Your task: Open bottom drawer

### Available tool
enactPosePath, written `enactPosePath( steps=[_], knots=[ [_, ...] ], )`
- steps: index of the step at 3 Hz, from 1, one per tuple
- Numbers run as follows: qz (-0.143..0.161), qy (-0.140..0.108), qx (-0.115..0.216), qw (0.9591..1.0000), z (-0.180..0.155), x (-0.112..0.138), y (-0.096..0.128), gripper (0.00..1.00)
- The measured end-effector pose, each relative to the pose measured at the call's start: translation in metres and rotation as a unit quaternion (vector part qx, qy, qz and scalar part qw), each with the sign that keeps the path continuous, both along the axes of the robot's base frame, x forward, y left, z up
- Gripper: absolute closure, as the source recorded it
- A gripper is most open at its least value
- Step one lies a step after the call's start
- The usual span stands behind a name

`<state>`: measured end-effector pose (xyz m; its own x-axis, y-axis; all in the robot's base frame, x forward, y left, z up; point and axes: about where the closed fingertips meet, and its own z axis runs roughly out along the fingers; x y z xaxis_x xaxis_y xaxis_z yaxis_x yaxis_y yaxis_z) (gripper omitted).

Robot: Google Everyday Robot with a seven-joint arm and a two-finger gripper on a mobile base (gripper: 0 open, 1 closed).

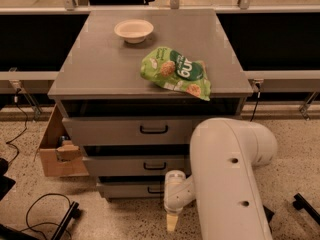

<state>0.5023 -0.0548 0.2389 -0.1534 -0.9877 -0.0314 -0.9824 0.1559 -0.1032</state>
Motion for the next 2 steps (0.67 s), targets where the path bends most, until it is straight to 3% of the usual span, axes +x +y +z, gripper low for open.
enactPosePath(
  steps=[2],
  knots=[
    [-0.033,-0.08,-0.019,0.9961,-0.017,0.035,-0.059,0.0]
  ],
)
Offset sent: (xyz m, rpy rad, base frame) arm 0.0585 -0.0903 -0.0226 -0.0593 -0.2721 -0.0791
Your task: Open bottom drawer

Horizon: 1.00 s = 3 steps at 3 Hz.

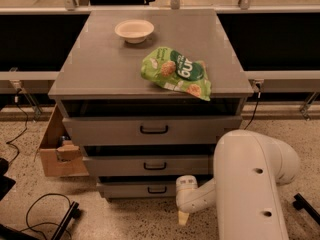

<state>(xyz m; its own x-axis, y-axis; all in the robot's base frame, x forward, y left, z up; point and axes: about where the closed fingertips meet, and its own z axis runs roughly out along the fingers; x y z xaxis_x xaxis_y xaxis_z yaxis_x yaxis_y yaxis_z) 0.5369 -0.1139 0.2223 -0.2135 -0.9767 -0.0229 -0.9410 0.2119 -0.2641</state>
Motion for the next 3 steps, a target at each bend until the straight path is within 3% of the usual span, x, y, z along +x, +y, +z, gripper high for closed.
enactPosePath(
  steps=[1,3],
  knots=[
    [0.0,-0.022,-0.017,0.9996,-0.01,0.018,-0.015,0.0],
    [0.007,-0.035,-0.018,0.9992,-0.034,0.056,-0.024,0.0]
  ],
)
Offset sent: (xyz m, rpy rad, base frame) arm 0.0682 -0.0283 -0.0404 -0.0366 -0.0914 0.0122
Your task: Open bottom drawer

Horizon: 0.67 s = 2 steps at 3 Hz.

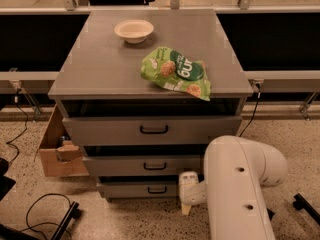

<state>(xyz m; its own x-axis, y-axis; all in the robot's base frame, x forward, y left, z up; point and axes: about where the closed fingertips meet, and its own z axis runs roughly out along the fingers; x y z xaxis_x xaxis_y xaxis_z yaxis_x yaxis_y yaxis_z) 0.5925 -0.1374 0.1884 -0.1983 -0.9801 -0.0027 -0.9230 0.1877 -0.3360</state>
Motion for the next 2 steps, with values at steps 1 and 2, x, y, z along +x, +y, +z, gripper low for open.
enactPosePath(
  steps=[1,2],
  knots=[
    [0.005,0.005,0.002,1.0,-0.0074,0.0118,0.0007,0.0],
    [0.002,0.016,-0.002,0.9999,-0.0089,0.0161,-0.0005,0.18]
  ],
)
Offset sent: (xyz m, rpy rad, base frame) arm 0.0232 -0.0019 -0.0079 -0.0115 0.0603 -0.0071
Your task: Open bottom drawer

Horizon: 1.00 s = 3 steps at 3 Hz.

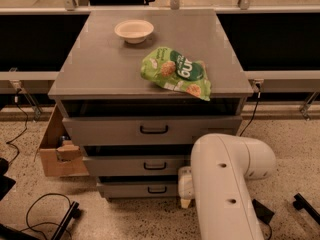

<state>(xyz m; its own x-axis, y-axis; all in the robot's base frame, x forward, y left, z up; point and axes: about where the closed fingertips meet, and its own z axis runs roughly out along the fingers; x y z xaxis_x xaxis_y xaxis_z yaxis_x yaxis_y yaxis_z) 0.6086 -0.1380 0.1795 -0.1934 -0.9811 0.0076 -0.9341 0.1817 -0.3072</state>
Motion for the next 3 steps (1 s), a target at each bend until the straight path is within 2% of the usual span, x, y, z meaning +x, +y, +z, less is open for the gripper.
enactPosePath(
  steps=[1,2,3],
  knots=[
    [-0.012,0.026,-0.002,0.9996,-0.001,-0.016,-0.003,0.41],
    [-0.04,0.064,0.003,0.9971,0.0,-0.054,-0.01,0.65],
    [-0.043,0.07,0.003,0.9966,0.002,-0.06,-0.011,0.66]
  ],
)
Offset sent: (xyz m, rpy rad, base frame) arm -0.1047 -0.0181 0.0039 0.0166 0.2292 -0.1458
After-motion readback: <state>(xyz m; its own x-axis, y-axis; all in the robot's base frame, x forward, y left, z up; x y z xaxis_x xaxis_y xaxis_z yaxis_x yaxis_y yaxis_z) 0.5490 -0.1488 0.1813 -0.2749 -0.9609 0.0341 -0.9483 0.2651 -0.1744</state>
